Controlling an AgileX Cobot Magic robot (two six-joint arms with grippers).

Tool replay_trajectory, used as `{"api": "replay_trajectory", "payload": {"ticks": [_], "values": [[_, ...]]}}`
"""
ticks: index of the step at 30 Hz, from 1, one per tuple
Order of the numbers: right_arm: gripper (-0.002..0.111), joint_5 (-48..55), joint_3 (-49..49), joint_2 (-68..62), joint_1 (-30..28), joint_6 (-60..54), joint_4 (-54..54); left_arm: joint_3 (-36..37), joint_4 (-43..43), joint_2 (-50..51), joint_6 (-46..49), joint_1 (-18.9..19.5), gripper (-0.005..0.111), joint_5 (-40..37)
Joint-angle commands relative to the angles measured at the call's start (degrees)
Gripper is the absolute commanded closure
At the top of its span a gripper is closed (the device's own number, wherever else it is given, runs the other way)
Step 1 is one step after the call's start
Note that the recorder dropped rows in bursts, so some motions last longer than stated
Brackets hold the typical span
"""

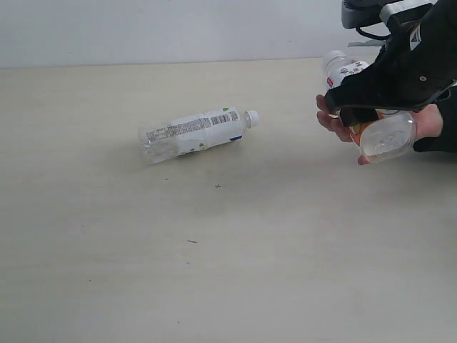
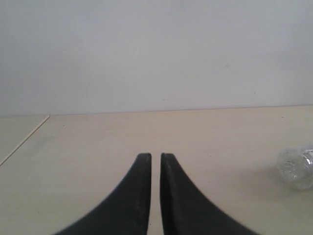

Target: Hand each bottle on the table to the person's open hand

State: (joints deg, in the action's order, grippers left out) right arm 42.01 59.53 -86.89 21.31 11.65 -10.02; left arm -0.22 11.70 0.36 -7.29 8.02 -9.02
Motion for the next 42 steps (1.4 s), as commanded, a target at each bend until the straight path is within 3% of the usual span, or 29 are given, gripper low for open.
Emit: {"api": "replay_trajectory", "payload": {"ticks": [1,4,13,23,36,39,42], "values": [[0.107,-0.28,0.25,-0.22,-0.37,0.39,-0.48,0.22,-0.18,-0.36,0.01,0.15,0.097,0.58],[0.096,0.91,0.25,-0.22,-0.37,0.39,-0.48,0.22,-0.18,-0.36,0.01,0.15,0.097,0.58],[0.036,1.83,0.25,-0.22,-0.37,0.39,-0.48,0.22,-0.18,-0.36,0.01,0.15,0.097,0.58],[0.01,0.92,0.25,0.16,-0.37,0.39,-0.82,0.22,-0.18,-0.36,0.01,0.15,0.097,0.58],[0.012,-1.19,0.12,15.22,-0.37,-2.68,0.42,0.22,-0.18,-0.36,0.01,0.15,0.097,0.58],[0.026,-1.55,-1.62,21.9,-0.37,-4.16,1.74,0.22,-0.18,-0.36,0.01,0.15,0.097,0.58],[0.055,-2.78,-5.23,29.32,-0.37,-4.72,2.87,0.22,-0.18,-0.36,0.01,0.15,0.097,0.58]]}}
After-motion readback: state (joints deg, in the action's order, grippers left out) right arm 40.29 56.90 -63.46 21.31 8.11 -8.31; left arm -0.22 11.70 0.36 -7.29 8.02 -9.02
